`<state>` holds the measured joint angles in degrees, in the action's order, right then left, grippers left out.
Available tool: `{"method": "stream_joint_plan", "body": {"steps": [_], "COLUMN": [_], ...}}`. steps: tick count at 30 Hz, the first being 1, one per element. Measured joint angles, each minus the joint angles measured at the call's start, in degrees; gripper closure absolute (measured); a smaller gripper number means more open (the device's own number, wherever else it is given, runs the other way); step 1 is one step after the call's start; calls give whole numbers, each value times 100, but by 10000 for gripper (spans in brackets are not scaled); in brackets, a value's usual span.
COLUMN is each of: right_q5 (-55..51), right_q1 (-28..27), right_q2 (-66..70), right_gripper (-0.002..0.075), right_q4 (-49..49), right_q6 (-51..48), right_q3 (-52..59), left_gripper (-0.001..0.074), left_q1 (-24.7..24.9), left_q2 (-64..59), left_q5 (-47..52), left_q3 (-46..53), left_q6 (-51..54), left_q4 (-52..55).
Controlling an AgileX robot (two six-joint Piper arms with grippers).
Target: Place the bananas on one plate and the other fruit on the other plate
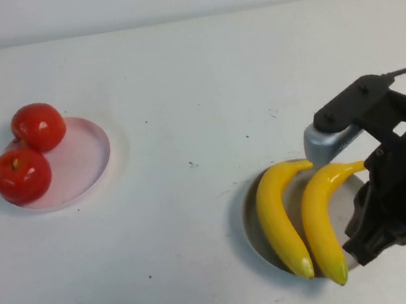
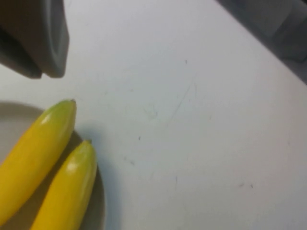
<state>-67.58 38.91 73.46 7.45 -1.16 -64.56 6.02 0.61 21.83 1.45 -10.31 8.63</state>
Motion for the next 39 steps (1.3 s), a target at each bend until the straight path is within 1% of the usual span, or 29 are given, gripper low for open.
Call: {"method": "stream_joint_plan", "body": {"steps": [7, 10, 12, 16, 22, 24, 26, 28, 32, 39], "right_q5": [1554, 2313, 2772, 3435, 4347, 4653, 4871, 5059, 5291, 5355], "right_q1": [0, -15, -128, -749, -2247, -2640, -2900, -3092, -3241, -3320], "right_q2": [0, -74, -304, -1225, -3260, -4091, -4835, -5557, -6502, -7332], "right_gripper": [741, 741, 741, 741, 741, 741, 742, 742, 742, 742], "right_q4": [244, 266, 228, 168, 376, 435, 489, 561, 800, 1094], "right_q6": [-675, -1118, -1367, -1618, -1663, -1663, -1667, -1667, -1677, -1677], "right_q3": [544, 1056, 1459, 2374, 3872, 4332, 4792, 5201, 5722, 6172], "left_gripper": [736, 736, 736, 736, 736, 736, 736, 736, 736, 736], "left_q1": [0, 0, 0, 0, 0, 0, 0, 0, 0, 0], "left_q2": [0, 0, 0, 0, 0, 0, 0, 0, 0, 0], "left_q5": [0, 0, 0, 0, 0, 0, 0, 0, 0, 0], "left_q3": [0, 0, 0, 0, 0, 0, 0, 0, 0, 0], "left_q6": [0, 0, 0, 0, 0, 0, 0, 0, 0, 0], "left_q4": [0, 0, 0, 0, 0, 0, 0, 0, 0, 0]}}
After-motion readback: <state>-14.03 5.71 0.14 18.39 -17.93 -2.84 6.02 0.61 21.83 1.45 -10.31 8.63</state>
